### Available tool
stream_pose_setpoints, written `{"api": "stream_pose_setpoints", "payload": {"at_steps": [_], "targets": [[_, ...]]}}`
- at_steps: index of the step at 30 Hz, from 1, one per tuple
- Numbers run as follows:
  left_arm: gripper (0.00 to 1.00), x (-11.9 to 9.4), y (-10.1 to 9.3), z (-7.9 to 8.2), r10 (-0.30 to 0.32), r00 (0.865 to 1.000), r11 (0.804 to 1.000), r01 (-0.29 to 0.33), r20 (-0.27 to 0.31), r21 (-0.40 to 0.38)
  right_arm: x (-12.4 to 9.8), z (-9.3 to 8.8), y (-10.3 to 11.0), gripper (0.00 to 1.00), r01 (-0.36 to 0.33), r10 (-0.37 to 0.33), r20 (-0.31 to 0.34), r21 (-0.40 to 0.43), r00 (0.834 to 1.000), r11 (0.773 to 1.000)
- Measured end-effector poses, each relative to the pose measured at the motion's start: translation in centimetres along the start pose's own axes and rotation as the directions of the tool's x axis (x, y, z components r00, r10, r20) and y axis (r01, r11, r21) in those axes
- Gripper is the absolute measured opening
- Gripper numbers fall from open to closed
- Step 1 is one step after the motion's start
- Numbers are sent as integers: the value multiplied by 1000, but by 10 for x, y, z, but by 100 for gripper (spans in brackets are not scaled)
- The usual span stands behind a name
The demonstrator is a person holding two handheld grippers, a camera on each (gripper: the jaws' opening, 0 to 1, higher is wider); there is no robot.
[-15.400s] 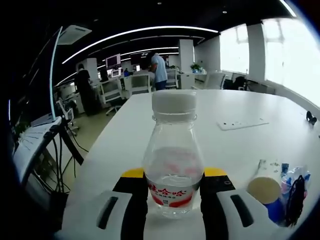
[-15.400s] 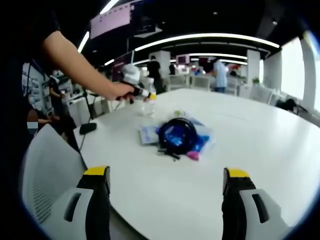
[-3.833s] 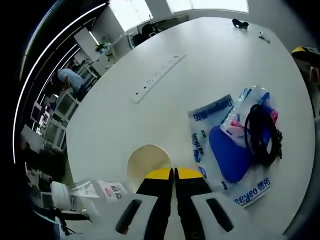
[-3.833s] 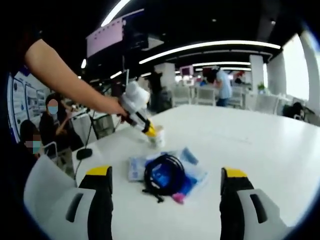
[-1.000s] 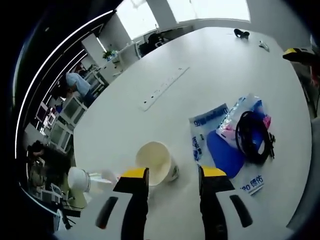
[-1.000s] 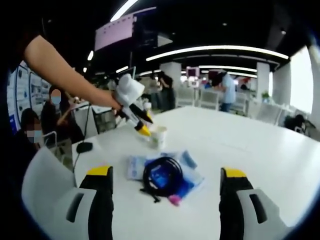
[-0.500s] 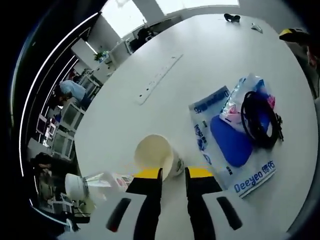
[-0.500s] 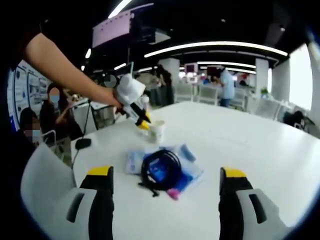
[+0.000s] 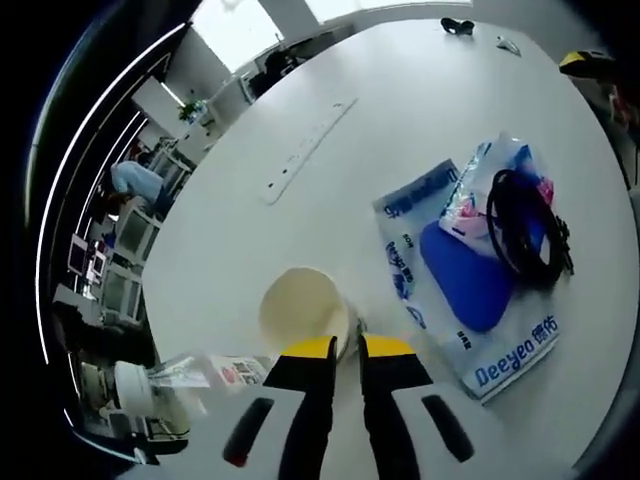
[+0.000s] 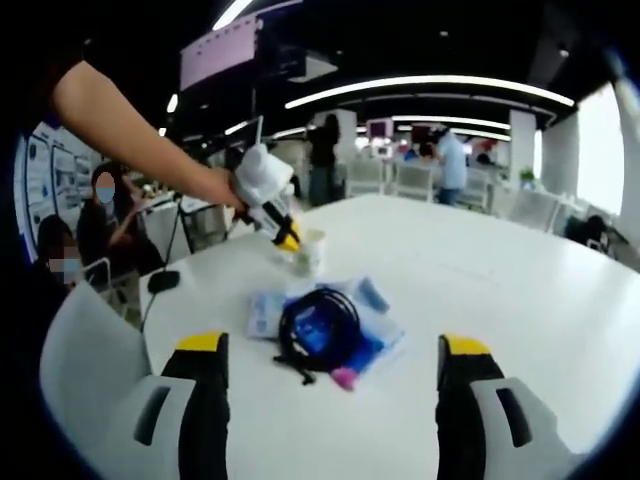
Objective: Arrange the tabletop items into an orderly group along one side of the table until the central work area is clear of visible clutter.
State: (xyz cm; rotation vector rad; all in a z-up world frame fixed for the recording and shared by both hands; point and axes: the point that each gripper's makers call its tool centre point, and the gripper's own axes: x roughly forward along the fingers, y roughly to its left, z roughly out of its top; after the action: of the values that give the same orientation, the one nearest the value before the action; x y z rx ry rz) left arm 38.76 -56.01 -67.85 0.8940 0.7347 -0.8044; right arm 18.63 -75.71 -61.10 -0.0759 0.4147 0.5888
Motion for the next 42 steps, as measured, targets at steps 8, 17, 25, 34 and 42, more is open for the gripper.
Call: {"api": "stream_pose_setpoints", "payload": {"at_steps": [8, 17, 25, 34, 42], "targets": [[2, 3, 4, 5, 4, 1000, 999, -5, 11, 42, 1, -3, -2, 83, 3, -3, -8, 4, 1000, 1000], [1, 6, 7, 8, 3, 1000, 999, -4, 19, 49, 2, -7, -2, 82, 2, -2, -18, 9, 1000, 1000], [1, 8, 8, 13, 1, 999, 999, -2, 33, 33, 3, -8, -3, 82, 2, -2, -21, 13, 1000, 1000], [2, 8, 9, 15, 0, 999, 1000, 0, 38, 5, 3, -8, -4, 82, 3, -3, -21, 10, 1000, 1000], [2, 8, 10, 14, 8, 999, 1000, -8, 35, 9, 2, -10, -5, 82, 6, -6, -26, 9, 1000, 1000]]}}
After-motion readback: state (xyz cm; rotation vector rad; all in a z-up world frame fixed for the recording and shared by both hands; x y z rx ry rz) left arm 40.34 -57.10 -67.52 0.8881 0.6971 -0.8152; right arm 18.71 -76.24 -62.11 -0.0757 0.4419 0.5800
